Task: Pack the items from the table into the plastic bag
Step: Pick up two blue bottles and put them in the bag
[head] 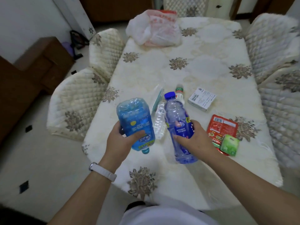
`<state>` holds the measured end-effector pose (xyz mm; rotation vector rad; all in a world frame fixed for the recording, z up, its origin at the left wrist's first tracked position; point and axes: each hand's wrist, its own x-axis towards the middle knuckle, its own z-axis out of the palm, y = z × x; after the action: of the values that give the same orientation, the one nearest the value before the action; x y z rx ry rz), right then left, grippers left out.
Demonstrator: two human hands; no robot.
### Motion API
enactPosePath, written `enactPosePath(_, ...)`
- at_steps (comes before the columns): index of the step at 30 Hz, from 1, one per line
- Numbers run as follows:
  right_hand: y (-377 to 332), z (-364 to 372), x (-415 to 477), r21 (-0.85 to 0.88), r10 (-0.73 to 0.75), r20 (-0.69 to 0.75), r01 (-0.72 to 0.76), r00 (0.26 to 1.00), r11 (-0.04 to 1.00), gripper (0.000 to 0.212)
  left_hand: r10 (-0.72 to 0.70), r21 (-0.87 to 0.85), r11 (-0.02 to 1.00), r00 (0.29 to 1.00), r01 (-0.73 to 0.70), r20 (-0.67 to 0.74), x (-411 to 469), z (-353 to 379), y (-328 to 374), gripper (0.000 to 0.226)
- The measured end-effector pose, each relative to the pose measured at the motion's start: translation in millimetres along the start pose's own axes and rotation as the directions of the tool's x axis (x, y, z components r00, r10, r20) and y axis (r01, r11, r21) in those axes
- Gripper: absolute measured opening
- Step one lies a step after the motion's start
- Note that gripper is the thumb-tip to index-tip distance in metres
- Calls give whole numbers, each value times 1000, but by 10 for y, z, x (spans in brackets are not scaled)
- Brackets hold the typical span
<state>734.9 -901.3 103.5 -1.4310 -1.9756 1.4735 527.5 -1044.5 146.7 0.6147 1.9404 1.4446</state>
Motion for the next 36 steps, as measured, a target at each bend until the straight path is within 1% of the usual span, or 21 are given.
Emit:
enactPosePath(1,-93,50,-29,6,-24,15,24,1000,1000,61,8,-6,1000,1000,-8,-4,-6,-79,-14,51)
enactPosePath(3,-275,241,-72,26,-77,25,76,997,997,61,20,-34,999,999,-21,-25,-28,-321,-44,60)
enactPosePath(5,-426,418,-110,34,-112,18,112,994,993,61,4,-58,998,999,-6,-43,-23,-537,-87,66)
enactPosePath(8,-749,960,-141,29,-159,49,157,986,987,61,-24,-99,995,996,16,-81,-2,-1161,-225,68)
enactPosePath(11,-1107,1628,-207,-5,-198,77,199,977,980,57,-53,-132,991,989,35,-135,53,-1911,-394,58)
enactPosePath(14,-1478,2374,-305,-53,-217,69,220,974,974,59,-61,-139,990,980,34,-189,122,-2731,-577,48)
enactPosePath(18,-1952,3334,-446,-56,-240,87,245,967,968,63,-53,-80,996,967,34,-249,164,-3780,-776,47)
enactPosePath(22,-2437,4054,-562,-49,-284,149,294,947,955,62,-60,-124,992,945,20,-322,114,-4621,-850,50)
enactPosePath(29,-3161,4991,-584,-60,-396,260,424,881,904,69,-75,-189,982,886,-14,-457,-19,-5588,-986,42)
enactPosePath(33,-3409,5441,-512,-39,-421,312,455,852,890,67,-100,-206,979,853,-9,-512,-25,-6033,-1104,40)
enactPosePath(36,-3511,5764,-369,-27,-404,367,443,838,896,67,-128,-192,981,822,23,-555,80,-6344,-1233,46)
